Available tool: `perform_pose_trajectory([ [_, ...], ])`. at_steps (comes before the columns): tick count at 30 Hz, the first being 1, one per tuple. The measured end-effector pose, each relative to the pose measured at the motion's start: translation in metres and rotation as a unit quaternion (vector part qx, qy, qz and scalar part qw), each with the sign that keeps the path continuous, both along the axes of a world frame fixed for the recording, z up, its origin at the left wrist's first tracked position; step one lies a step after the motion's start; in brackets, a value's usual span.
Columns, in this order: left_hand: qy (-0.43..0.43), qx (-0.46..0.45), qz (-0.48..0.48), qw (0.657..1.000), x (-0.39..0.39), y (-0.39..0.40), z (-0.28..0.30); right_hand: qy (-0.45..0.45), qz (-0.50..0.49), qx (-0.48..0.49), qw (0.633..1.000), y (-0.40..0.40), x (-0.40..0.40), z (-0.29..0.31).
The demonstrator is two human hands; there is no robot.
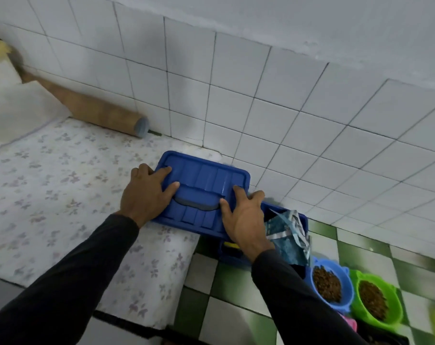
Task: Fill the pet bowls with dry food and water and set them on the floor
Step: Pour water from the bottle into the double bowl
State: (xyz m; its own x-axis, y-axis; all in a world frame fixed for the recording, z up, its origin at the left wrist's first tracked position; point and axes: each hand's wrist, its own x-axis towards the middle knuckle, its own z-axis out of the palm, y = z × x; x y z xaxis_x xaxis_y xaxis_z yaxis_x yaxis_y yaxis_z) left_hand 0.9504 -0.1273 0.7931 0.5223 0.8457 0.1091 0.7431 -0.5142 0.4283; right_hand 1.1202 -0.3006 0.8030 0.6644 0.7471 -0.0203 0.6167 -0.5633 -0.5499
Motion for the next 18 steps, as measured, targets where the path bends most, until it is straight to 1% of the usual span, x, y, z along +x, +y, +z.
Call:
perform_pose_trajectory([
  [4, -0.033, -0.013, -0.041, 0.999, 0.042, -0.034, -0.006, -0.019, -0.052, 0.003, 0.998, -0.044, 0.031, -0.002],
  [9, -0.054, -0.022, -0.079, 0.995, 0.09, -0.077, -0.012, -0.037, -0.102, -0.005, 0.994, -0.096, 0.069, -0.011],
  [11, -0.062, -0.028, -0.108, 0.992, 0.105, -0.09, -0.021, -0.034, -0.118, -0.004, 0.992, -0.114, 0.083, -0.015],
  [14, -0.028, -0.061, -0.148, 0.987, 0.123, -0.104, -0.039, -0.028, -0.139, -0.006, 0.99, -0.135, 0.101, -0.024],
  [18, 0.027, -0.077, -0.154, 0.985, 0.137, -0.12, -0.052, 0.003, -0.146, -0.027, 0.989, -0.155, 0.113, -0.042],
])
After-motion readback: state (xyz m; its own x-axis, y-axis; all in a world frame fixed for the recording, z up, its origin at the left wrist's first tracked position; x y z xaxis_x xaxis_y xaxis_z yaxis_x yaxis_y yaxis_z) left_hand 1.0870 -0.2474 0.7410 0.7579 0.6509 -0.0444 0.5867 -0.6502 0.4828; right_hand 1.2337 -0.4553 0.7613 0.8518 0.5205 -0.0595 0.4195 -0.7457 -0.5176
